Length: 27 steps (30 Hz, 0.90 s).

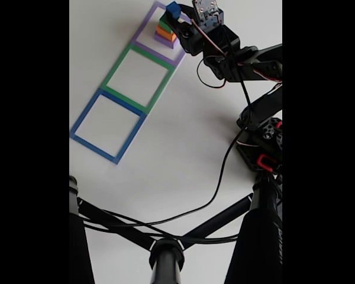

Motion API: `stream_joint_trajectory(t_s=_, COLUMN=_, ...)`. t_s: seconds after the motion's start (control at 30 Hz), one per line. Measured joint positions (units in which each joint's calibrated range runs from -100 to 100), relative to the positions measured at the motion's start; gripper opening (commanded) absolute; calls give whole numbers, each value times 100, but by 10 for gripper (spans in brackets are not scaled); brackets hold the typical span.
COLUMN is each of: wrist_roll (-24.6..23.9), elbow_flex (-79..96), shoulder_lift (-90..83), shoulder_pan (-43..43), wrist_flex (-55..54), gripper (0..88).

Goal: Tower of hanoi

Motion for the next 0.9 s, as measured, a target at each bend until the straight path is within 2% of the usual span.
stream_joint_trajectory(t_s=0.23, wrist_roll=0, elbow_flex=0, shoulder_lift=-76, shoulder_pan=0, wrist_flex=32, gripper=41)
stream_joint_trajectory(t_s=0.43, wrist_roll=0, elbow_flex=-26, shoulder_lift=-895, shoulder_pan=-8, wrist_flex=979, gripper=43)
stream_joint_trajectory(t_s=0.6, wrist_roll=0, elbow_flex=-574, shoulder_lift=-1976, shoulder_pan=-74, wrist_flex=2681, gripper=46)
stream_joint_trajectory(t_s=0.9, wrist_roll=0, elbow_flex=-3081, shoulder_lift=-3005, shoulder_pan=-196, wrist_flex=7039, gripper=45)
